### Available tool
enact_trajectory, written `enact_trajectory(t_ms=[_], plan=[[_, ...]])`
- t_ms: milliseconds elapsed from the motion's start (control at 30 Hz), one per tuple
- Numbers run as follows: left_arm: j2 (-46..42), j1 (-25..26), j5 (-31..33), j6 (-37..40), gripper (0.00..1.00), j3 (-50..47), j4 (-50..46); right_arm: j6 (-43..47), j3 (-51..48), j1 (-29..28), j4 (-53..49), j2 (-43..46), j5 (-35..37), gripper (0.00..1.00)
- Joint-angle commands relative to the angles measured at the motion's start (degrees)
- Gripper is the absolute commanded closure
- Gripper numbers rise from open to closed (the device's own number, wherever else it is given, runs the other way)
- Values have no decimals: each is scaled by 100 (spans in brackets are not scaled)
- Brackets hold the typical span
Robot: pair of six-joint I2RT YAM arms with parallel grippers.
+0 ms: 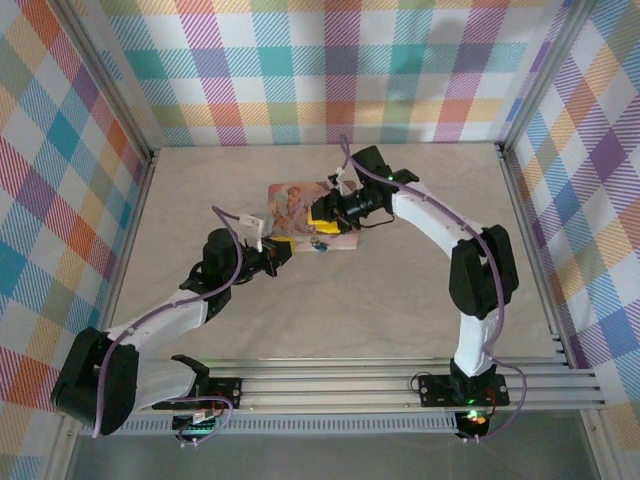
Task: Unlock the padlock with the key
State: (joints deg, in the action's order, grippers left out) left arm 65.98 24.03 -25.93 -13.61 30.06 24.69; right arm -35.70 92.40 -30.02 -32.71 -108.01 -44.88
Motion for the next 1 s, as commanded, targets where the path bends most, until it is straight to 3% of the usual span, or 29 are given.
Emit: enact_trajectory(t_ms=[0, 267, 567, 967], plan=[[-263, -144, -450, 129, 100, 512, -665, -517, 1, 5, 1003, 329, -856, 56], [-274, -364, -1204, -787, 100, 1121, -122, -1149, -249, 3, 2210, 847, -1166, 52], [-391, -417, -1091, -1271, 100, 1439, 197, -1806, -671, 5, 2836, 1152, -1059, 50], [-559, -417, -907, -1631, 100, 1425, 368, -2311, -1145, -117, 3699, 1309, -1054, 64]])
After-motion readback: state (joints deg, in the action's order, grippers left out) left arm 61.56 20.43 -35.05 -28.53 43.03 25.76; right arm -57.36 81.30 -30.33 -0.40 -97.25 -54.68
